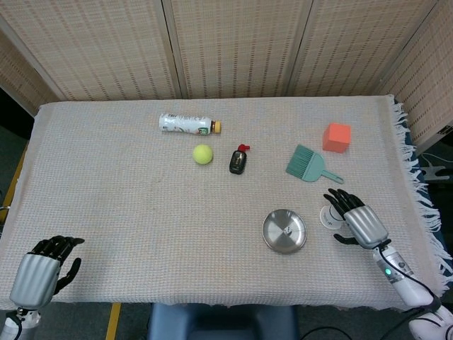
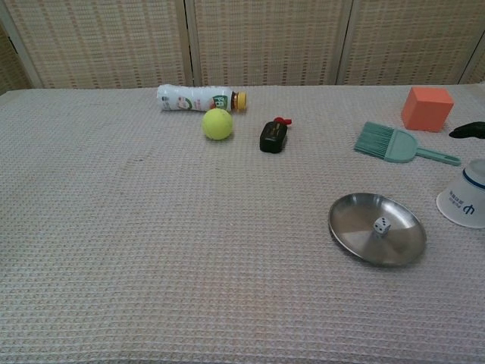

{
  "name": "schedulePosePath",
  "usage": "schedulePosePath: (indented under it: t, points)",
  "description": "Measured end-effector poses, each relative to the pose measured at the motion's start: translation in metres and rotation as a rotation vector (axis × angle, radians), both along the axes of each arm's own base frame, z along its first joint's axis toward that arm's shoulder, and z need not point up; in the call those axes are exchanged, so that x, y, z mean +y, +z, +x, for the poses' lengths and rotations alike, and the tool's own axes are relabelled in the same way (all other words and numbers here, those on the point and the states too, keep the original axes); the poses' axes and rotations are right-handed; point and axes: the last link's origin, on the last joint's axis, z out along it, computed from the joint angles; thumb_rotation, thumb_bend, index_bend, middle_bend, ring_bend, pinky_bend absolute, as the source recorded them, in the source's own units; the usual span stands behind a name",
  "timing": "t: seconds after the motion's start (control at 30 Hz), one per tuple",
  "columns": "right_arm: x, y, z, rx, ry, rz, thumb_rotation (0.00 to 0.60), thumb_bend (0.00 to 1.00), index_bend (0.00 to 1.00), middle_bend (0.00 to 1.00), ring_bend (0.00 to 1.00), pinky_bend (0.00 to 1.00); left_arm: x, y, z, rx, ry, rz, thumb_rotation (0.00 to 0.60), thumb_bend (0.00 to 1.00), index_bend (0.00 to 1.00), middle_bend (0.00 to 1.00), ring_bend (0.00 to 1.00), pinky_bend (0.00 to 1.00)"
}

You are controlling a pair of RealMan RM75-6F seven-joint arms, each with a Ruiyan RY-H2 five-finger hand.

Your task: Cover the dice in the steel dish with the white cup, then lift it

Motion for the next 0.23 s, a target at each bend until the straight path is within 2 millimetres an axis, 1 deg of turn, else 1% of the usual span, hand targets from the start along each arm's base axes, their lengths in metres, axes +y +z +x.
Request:
schedulePosePath:
  t: [0.13, 0.23]
  points:
    - [0.030, 0.014, 0.022, 0.065, 0.007, -0.055, 0.600, 0.06, 0.00, 0.00, 0.00, 0.14, 0.000, -0.001, 0.000, 0.009, -0.003, 0.000, 0.600, 0.39, 0.35, 0.41, 0.35, 0.46]
    - [0.050, 0.032, 0.030, 0.116, -0.010, -0.131, 0.600, 0.06, 0.00, 0.00, 0.00, 0.14, -0.001, 0.000, 0.002, 0.011, -0.011, 0.004, 0.600, 0.39, 0.35, 0.41, 0.35, 0.46]
